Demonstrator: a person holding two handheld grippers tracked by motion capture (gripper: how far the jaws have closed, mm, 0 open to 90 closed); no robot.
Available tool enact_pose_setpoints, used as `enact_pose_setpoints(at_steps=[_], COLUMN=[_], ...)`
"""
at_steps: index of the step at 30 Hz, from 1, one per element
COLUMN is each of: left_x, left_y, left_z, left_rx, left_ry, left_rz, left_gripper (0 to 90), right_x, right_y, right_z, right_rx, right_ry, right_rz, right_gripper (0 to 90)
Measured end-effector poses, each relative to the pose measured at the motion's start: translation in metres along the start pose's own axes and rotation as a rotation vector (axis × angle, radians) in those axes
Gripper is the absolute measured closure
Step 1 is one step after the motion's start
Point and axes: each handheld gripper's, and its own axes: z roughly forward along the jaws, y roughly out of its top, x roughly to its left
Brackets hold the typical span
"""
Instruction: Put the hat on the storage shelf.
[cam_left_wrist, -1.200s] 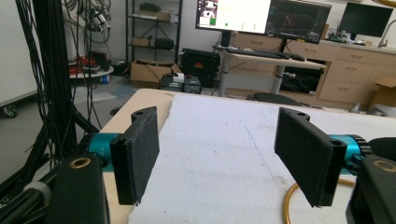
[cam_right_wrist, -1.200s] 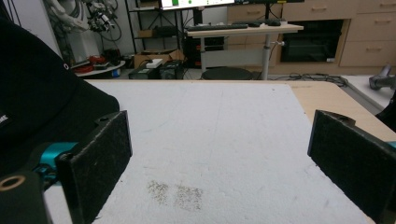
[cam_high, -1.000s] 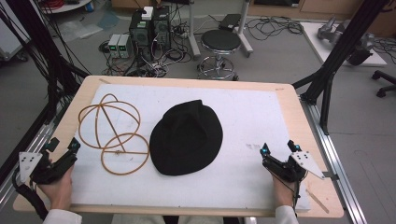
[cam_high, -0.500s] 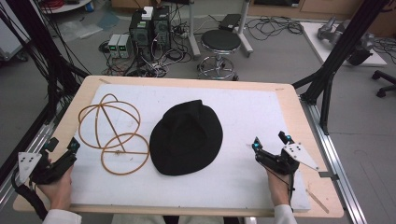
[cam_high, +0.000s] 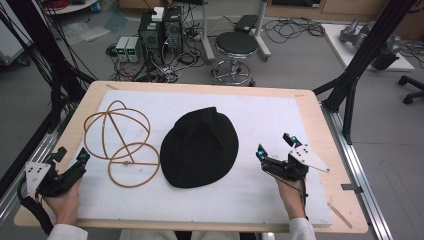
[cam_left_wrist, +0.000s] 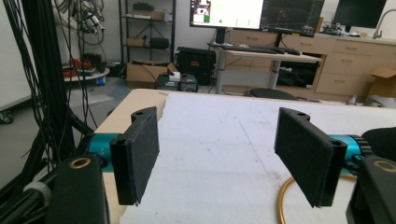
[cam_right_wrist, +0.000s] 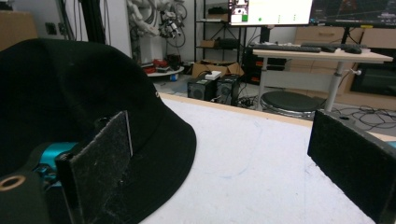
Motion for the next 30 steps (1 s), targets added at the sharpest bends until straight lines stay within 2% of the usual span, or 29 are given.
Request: enact_pose_setpoints(at_steps=[8,10,17,24,30], left_x=[-0.004,-0.004,-0.003,-0.001,0.0], left_y=[0.0,0.0,0.0,0.0,0.001], left_z=[0.0,0.0,0.0,0.0,-0.001], left_rx=[0.002,0.003,0.0,-0.001,0.0], left_ry=[-0.006,-0.007,0.001,0.006,0.01], left_rz=[0.008,0.009,0.012,0.005,0.0], left_gripper=[30.9,30.9,30.9,30.9,30.9], right_x=[0.011,0.017,0.03,0.044,0.058], right_y=[0.009,0.011,0.018,0.018,0.019], right_z=[0.011,0.018,0.038,0.055,0.074], right_rx=[0.0,0.001,0.01,0.032,0.052], right_ry=[0.043,0.074,0.128,0.164,0.24], right_rz=[-0.02,-0.018,0.009,0.008,0.041], right_gripper=[5.5,5.5,5.5,5.5,5.5])
